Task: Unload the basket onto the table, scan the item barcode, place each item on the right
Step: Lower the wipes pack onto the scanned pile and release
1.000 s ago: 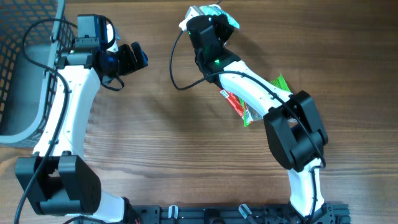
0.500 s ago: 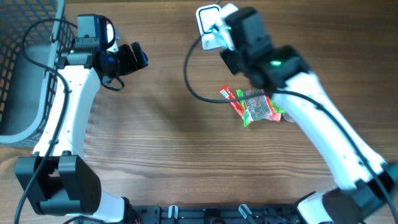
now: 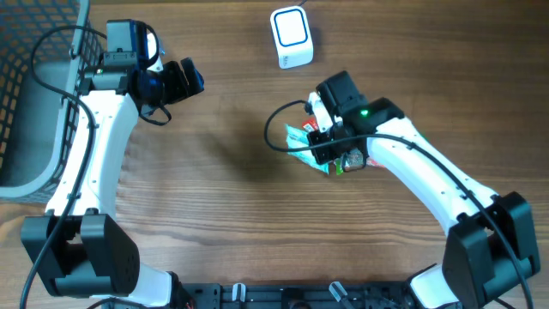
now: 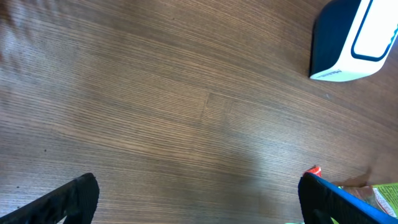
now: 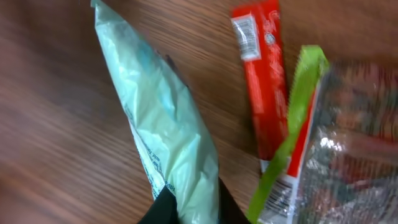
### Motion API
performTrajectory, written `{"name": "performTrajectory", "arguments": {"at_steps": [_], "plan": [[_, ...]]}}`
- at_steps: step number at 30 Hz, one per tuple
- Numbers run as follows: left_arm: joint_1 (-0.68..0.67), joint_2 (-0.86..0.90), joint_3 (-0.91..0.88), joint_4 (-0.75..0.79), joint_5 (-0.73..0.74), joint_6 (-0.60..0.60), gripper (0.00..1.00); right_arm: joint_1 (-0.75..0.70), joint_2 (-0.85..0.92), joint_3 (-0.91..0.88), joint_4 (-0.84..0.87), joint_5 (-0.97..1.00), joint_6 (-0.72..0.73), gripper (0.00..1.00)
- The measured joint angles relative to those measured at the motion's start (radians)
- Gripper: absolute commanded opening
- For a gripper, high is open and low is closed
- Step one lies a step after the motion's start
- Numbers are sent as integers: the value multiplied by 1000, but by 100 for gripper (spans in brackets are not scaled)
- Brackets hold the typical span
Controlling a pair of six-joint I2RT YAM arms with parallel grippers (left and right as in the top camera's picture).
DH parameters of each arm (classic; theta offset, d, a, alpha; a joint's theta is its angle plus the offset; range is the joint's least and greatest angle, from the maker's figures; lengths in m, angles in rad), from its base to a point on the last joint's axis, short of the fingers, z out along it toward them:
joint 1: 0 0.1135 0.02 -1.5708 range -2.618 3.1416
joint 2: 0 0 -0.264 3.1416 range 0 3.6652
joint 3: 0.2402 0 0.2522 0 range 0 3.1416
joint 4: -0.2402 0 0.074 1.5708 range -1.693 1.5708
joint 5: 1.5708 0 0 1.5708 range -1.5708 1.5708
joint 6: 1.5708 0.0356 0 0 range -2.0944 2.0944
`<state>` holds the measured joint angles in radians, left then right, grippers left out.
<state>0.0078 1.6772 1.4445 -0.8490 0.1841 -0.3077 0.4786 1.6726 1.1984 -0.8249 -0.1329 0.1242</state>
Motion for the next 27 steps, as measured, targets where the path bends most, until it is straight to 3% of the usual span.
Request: {"name": "performTrajectory", "arguments": {"at_steps": [1,2,4,9,11,17,27], "plan": [[0,0,0,0,0,0,100,0,0,-2,9,9,6,67],[0,0,0,0,0,0,100,-1,0,-1,24,20,12,72],[0,0,0,0,0,0,100,-1,0,-1,34,31,19,77],[0,0,0,0,0,0,100,-1,-3,34,26,39,36,80],[0,0,0,0,0,0,100,-4,-19,69,15,40,41,100],[0,0,0,0,0,0,100,-13,-123,124,26,45,55,100],[0,0,0,0,0,0,100,-13,-122,124,26,45,55,99]]}}
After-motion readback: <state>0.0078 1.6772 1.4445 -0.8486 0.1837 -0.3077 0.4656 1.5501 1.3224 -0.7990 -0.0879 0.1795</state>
